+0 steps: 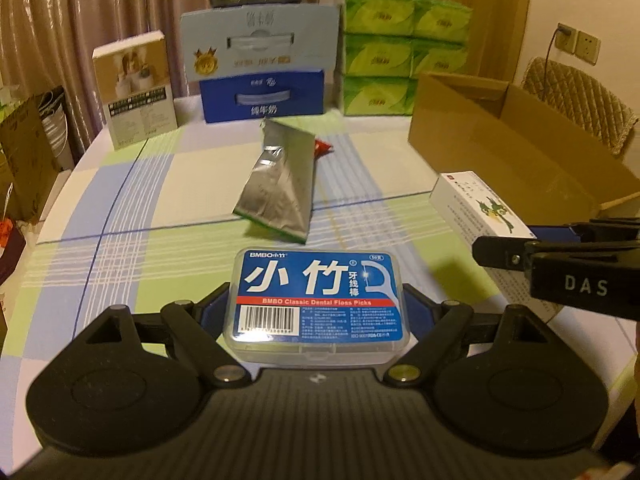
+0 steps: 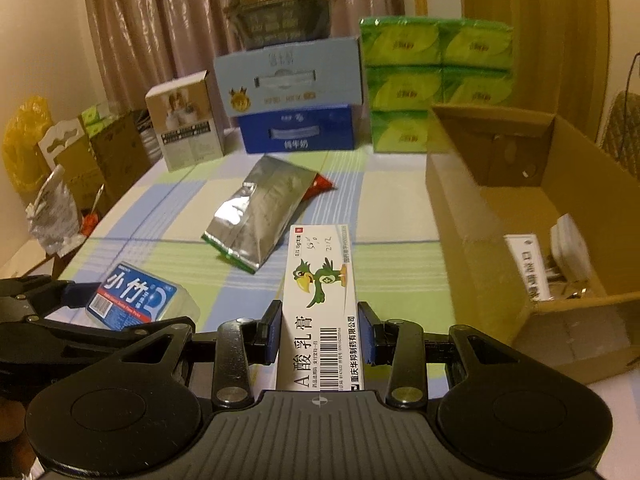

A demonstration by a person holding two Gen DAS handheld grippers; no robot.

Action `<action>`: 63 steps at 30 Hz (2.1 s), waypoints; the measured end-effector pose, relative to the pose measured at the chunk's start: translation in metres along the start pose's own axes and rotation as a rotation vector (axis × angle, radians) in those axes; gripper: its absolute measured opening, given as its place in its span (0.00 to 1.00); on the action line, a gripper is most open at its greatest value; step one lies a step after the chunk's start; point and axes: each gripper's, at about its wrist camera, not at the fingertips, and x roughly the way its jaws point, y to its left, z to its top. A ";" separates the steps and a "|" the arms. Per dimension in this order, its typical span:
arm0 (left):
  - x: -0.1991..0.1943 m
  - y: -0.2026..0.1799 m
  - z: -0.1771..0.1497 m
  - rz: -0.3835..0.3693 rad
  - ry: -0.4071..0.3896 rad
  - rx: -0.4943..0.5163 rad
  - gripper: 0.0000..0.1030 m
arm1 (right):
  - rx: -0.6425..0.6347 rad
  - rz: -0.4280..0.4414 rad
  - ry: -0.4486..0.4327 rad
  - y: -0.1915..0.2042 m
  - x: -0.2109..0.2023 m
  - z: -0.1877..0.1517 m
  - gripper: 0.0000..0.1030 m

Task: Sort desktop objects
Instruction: 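Lift both boxes and carry them toward the cardboard box, then lower the floss box with the left tool while the right tool lowers the cream box into the cardboard box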

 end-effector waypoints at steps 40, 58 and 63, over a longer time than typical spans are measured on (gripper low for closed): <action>-0.006 -0.196 0.103 -0.212 -0.105 0.167 0.81 | 0.103 -0.208 -0.113 -0.197 -0.107 0.065 0.34; 0.059 -0.234 0.117 -0.288 -0.060 0.224 0.81 | 0.161 -0.188 -0.074 -0.241 -0.072 0.067 0.34; 0.071 -0.237 0.117 -0.316 -0.031 0.235 0.81 | 0.162 -0.189 -0.066 -0.244 -0.065 0.066 0.34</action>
